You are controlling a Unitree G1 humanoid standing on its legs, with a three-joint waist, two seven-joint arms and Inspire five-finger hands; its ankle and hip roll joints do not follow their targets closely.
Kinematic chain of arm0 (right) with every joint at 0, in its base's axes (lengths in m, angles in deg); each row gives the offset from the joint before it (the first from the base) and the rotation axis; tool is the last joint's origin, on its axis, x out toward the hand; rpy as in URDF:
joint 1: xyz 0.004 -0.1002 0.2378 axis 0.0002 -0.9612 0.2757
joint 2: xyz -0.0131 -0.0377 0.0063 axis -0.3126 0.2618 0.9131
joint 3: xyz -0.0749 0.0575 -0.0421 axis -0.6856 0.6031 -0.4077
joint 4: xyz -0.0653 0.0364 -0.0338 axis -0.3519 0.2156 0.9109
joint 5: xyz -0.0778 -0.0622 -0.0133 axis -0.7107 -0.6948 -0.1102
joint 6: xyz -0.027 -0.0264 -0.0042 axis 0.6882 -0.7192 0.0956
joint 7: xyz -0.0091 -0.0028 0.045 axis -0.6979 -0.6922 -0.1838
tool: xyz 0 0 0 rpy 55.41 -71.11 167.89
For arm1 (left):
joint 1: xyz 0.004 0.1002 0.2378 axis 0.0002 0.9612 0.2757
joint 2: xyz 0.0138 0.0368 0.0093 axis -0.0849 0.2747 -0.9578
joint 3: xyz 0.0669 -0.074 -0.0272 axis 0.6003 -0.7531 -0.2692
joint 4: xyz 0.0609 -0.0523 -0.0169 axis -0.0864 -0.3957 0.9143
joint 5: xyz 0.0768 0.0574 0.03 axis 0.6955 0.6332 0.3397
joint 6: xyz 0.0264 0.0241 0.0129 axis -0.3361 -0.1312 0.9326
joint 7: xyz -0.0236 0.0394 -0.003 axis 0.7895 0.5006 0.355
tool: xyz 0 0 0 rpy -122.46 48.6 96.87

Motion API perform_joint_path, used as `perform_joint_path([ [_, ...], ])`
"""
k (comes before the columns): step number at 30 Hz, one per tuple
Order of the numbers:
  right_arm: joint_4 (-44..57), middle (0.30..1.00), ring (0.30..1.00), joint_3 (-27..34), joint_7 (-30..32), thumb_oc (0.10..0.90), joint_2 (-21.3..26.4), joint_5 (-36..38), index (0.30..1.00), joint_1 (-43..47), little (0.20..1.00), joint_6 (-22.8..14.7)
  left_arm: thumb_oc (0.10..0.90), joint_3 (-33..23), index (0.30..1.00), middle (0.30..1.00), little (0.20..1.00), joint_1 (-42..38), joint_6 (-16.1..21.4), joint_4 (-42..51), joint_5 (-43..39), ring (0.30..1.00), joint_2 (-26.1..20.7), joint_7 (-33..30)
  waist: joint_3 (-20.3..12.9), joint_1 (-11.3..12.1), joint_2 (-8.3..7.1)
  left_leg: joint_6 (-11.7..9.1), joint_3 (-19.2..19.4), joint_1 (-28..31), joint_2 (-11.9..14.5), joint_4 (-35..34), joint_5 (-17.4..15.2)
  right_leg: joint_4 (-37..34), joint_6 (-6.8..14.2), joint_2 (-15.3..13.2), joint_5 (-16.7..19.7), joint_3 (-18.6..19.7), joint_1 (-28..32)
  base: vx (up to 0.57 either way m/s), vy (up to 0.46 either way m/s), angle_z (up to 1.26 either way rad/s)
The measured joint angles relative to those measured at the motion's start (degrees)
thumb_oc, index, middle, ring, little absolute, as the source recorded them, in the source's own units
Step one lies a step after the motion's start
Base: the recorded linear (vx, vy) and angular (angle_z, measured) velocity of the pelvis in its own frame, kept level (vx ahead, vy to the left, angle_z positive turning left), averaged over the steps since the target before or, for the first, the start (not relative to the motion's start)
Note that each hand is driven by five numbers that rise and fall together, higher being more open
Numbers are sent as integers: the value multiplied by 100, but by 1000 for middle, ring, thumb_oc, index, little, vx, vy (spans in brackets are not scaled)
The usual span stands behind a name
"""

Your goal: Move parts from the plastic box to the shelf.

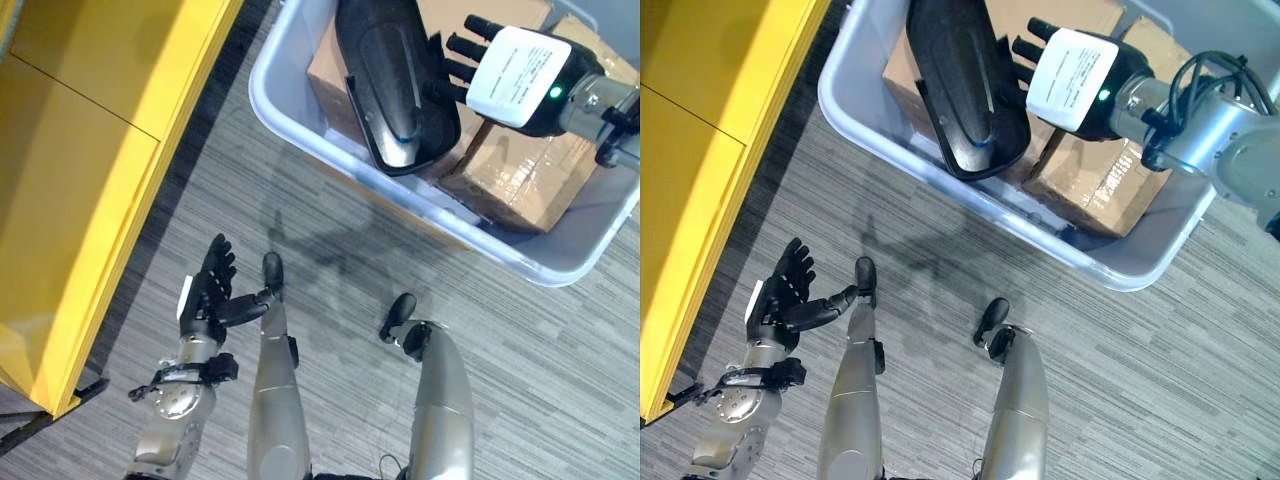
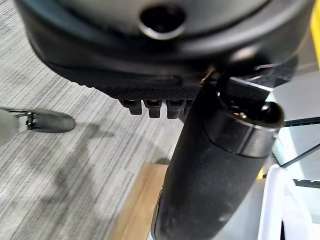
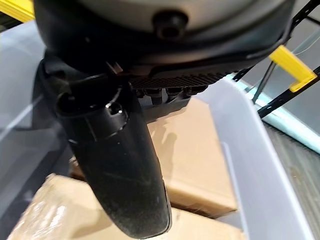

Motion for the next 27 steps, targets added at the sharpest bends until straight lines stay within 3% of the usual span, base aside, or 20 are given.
perform_joint_path([
  [3, -4, 1000, 1000, 0, 12, 900, -3, -44, 1000, 0, 1000, 7, 900, 46, 1000, 1000, 1000, -9, 0, 2, 0, 1000, 0, 2, 0, -5, -1, -36, -20, -132, -20, 185, -114, -54, -14, -54, 20, -41, -6, 7, -1, 1],
  [10, 8, 1000, 1000, 3, 34, 900, -69, -105, 1000, 1, 1000, 27, 900, 23, 1000, 1000, 1000, -8, 19, 15, 0, 1000, -9, -23, -1, 28, -4, -8, -51, -188, -119, 49, 106, 73, 18, -113, 16, -56, -109, 20, 1, 7],
  [14, 8, 1000, 1000, 12, 123, 900, -74, -106, 1000, 1, 1000, 77, 900, 25, 1000, 1000, 1000, -12, 95, 79, -1, 1000, -16, -95, -1, 15, -5, 134, -56, -294, -117, -33, 105, 149, -29, -135, -31, -54, -306, 4, 3, 1],
  [15, 8, 1000, 1000, 17, 129, 900, -75, -114, 1000, -11, 1000, 91, 900, 25, 1000, 1000, 1000, -18, 101, 88, -1, 1000, -18, -107, -1, 8, -6, 97, -45, -332, -106, -43, -67, 148, -59, -169, -25, -45, -361, 37, -1, 9],
  [16, -33, 1000, 1000, 14, 134, 900, -72, -189, 1000, -48, 1000, 116, 900, 57, 1000, 1000, 1000, -75, 101, 76, 0, 1000, -23, -102, 5, -42, -50, 54, -44, -516, -169, 245, -454, 58, -145, -286, 50, -76, -452, 0, 0, 0],
  [19, -152, 1000, 1000, 57, 218, 900, -70, -200, 1000, -159, 1000, 144, 900, 92, 1000, 1000, 1000, -41, 133, 48, -1, 1000, -26, -106, 0, -25, -60, -24, -40, -537, -196, 278, -257, 43, -61, -193, 102, -20, -567, 24, -7, -9],
  [23, -289, 1000, 1000, 156, 364, 900, -38, -199, 1000, -165, 1000, 192, 900, 98, 1000, 1000, 1000, -41, 138, 41, -3, 1000, -25, -105, 0, 14, -60, 17, -111, -533, -203, 75, -237, 7, -86, -226, 119, -53, -615, 6, -5, 2],
  [24, -386, 1000, 1000, 212, 382, 900, -106, -199, 1000, -183, 1000, 201, 900, 98, 1000, 1000, 1000, -21, 139, 44, -3, 1000, -28, -104, 0, 37, -60, 134, -142, -540, -231, 83, -145, 56, -87, -211, 95, -46, -651, 0, 0, 0],
  [27, -624, 1000, 1000, 363, 594, 900, -206, -184, 1000, -210, 1000, 258, 900, 94, 1000, 1000, 1000, 2, 225, 58, -5, 1000, -31, -107, -7, 44, -48, 208, -149, -639, -264, 29, -8, 212, -109, -226, 48, 15, -850, 18, -34, 4],
])
